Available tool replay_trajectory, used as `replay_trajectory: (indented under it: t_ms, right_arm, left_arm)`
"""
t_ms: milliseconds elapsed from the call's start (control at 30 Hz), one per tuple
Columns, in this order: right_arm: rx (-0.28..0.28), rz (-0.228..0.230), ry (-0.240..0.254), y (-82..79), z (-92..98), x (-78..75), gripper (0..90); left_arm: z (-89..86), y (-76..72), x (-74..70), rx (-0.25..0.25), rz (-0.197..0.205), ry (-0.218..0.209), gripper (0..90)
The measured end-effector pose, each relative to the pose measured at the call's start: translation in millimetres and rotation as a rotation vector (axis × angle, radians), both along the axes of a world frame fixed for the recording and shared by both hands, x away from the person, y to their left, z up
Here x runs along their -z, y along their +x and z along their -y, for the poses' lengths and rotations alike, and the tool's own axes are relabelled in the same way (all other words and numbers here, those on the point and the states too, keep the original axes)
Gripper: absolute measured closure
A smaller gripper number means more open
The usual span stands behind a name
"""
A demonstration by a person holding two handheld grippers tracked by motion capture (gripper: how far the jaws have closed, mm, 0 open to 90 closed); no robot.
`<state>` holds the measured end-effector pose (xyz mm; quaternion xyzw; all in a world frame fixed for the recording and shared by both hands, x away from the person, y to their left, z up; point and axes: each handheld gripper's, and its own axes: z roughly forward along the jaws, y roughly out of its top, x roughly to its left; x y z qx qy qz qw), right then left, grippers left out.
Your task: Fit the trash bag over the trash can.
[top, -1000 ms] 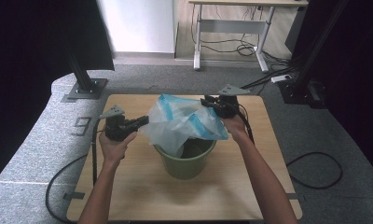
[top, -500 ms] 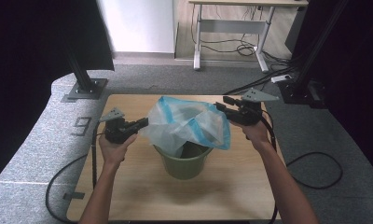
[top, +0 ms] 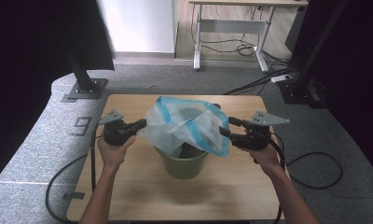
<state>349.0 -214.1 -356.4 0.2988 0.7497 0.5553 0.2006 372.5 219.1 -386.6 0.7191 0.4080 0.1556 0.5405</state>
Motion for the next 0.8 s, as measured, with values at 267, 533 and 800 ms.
replay_trajectory:
  t_ms: [267,533,800]
  right_arm:
    - [0.008,-0.057,-0.02,-4.8,-2.3,27.1,39.3]
    - [-0.032,-0.015,-0.022,-6.9,-5.3,39.8,87.3]
    - [0.033,-0.046,-0.014,10.9,1.3,40.4,88.5]
  left_arm:
    - [-0.5,-1.6,2.3,-0.014,0.002,-0.006,90.0]
    - [-6.6,-3.9,1.2,-0.025,0.017,-0.019,90.0]
    - [-21.1,0.1,5.0,-0.057,-0.013,-0.046,90.0]
